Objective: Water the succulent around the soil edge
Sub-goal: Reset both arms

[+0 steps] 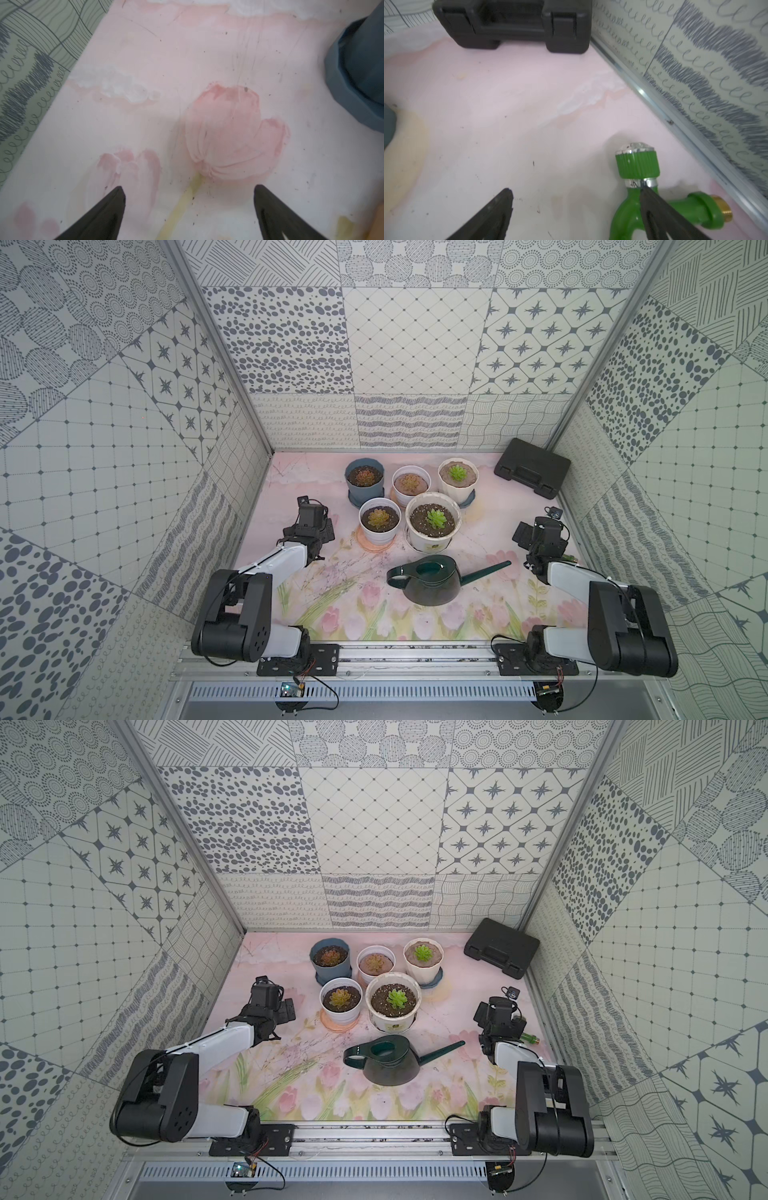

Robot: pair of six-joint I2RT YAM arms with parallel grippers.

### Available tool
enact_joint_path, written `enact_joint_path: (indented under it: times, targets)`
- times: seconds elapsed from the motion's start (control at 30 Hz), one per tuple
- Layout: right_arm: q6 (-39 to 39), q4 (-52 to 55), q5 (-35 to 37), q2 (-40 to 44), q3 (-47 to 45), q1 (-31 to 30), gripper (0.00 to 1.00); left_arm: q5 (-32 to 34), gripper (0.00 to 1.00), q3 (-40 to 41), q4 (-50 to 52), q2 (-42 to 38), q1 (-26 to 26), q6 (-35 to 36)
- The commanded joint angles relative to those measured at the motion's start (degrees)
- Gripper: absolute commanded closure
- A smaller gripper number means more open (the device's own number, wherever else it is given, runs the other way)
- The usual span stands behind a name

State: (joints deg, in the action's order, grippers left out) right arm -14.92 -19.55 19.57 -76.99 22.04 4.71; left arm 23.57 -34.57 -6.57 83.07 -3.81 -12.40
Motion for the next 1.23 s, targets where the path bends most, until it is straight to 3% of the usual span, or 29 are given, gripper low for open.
enact_joint_path:
  times: [0.0, 0.03, 0.07, 0.13, 0.2, 0.23, 0.3, 0.33, 0.4, 0.77, 0.9, 1.2]
  targets:
    - [-0.1, -23.5, -4.2, -3.7, -1.5, -0.8, 0.03, -4.6, 0.01, 6.8, -32.3, 4.3, -1.3, 5.8]
    - [1.6, -28.6, -3.0, -5.2, -2.4, -2.2, 0.03, -6.9, 0.01, 9.4, -39.7, 6.0, -1.1, 8.4]
    - [4.1, -25.8, -3.8, -3.7, -2.3, -4.2, 0.03, -8.8, 0.01, 10.9, -39.3, 4.9, -1.2, 6.9]
    - [10.0, -38.2, -8.5, -7.8, -6.0, -7.2, 0.03, -9.2, 0.01, 15.8, -55.1, 9.1, -1.4, 10.2]
    - [12.1, -52.9, -12.4, -15.6, -8.4, -7.5, 0.03, -10.4, 0.01, 12.7, -44.3, 6.7, -1.2, 8.0]
    - [11.8, -48.1, -12.8, -13.9, -7.6, -7.3, 0.03, -10.3, 0.01, 12.5, -47.5, 8.4, -1.0, 9.3]
    - [10.0, -31.3, -9.6, -11.1, -0.9, -6.8, 0.03, -8.4, 0.01, 11.7, -42.7, 6.8, -0.5, 6.4]
    - [11.0, -33.2, -7.4, -12.5, -0.6, -8.0, 0.03, -8.7, 0.0, 12.7, -46.0, 7.5, -0.6, 7.4]
    - [11.6, -32.3, -4.9, -12.5, -0.1, -9.4, 0.03, -9.6, 0.0, 11.9, -43.2, 6.9, -0.7, 7.1]
    - [11.8, -30.8, -5.2, -12.1, 0.2, -9.5, 0.03, -10.6, 0.0, 11.9, -43.6, 7.1, -0.1, 7.1]
    - [13.3, -28.1, -13.5, -12.1, 1.6, -8.1, 0.03, -10.6, 0.0, 12.0, -43.5, 7.1, -0.1, 7.1]
    - [13.6, -29.1, -13.9, -12.0, 1.1, -8.2, 0.03, -10.6, 0.0, 11.9, -43.6, 7.0, -0.1, 7.1]
